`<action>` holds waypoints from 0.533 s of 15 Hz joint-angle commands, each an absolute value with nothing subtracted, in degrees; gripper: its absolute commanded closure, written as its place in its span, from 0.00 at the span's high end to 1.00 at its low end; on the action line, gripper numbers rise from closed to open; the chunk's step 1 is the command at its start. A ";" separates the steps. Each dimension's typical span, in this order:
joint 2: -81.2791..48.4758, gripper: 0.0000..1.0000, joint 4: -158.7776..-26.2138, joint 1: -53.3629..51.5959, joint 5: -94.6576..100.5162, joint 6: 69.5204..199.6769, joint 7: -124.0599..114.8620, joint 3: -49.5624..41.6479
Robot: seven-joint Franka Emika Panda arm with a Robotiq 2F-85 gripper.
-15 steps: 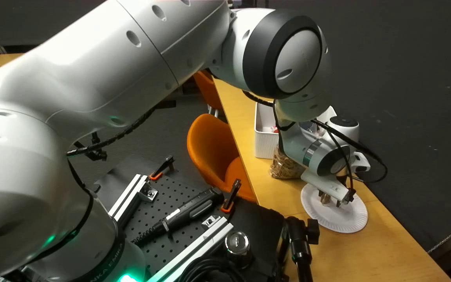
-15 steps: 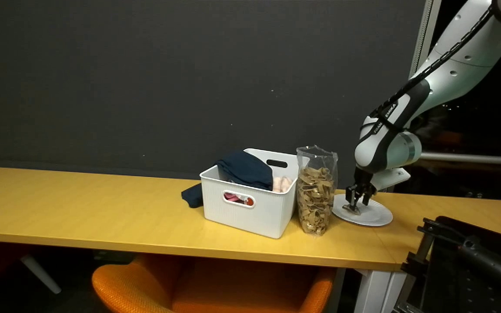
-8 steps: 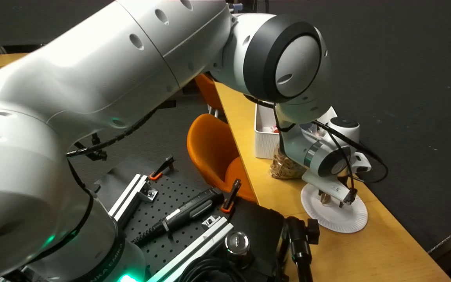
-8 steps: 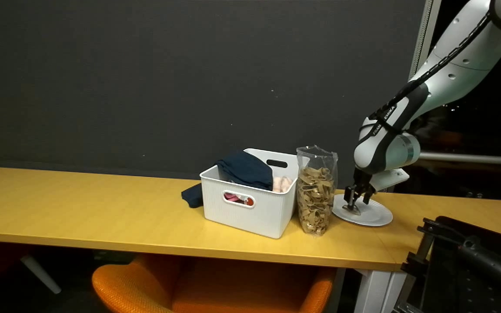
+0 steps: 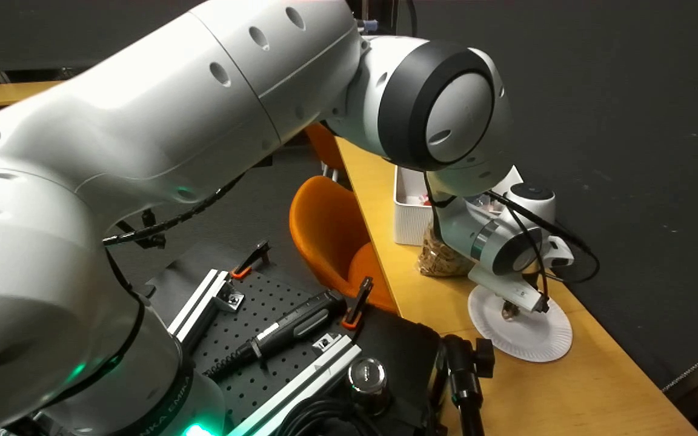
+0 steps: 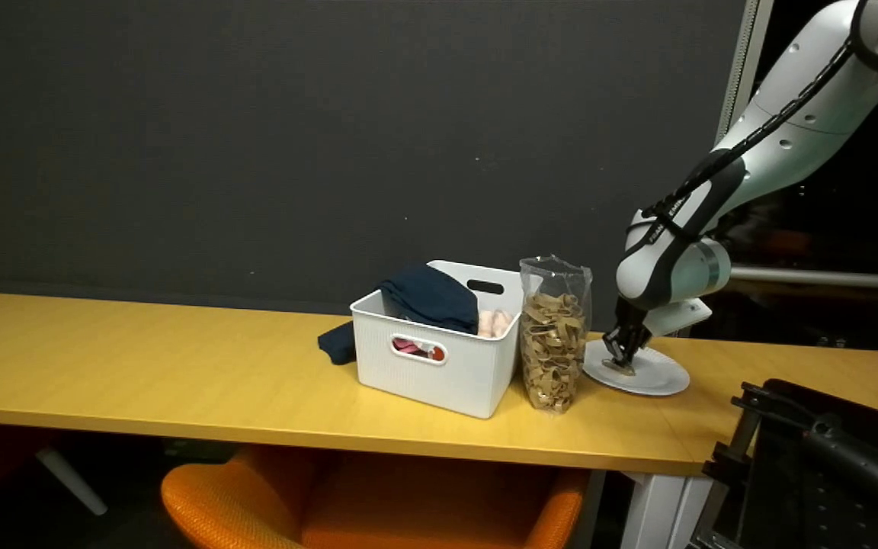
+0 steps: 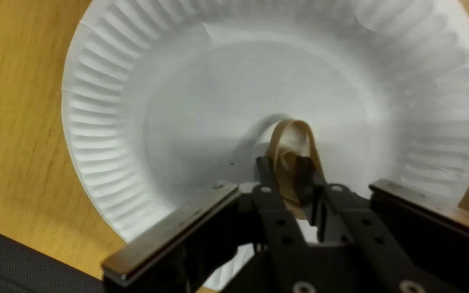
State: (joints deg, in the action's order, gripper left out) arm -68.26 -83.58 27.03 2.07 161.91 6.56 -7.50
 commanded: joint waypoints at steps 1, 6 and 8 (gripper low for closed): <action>-70.18 0.00 -81.31 27.10 0.81 161.91 7.06 -6.95; -68.73 0.01 -82.41 26.90 0.74 162.05 6.86 -7.01; -66.59 0.01 -84.41 26.96 0.76 162.48 7.12 -6.87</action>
State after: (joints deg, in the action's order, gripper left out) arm -69.28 -82.25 26.95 2.05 161.95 6.51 -7.22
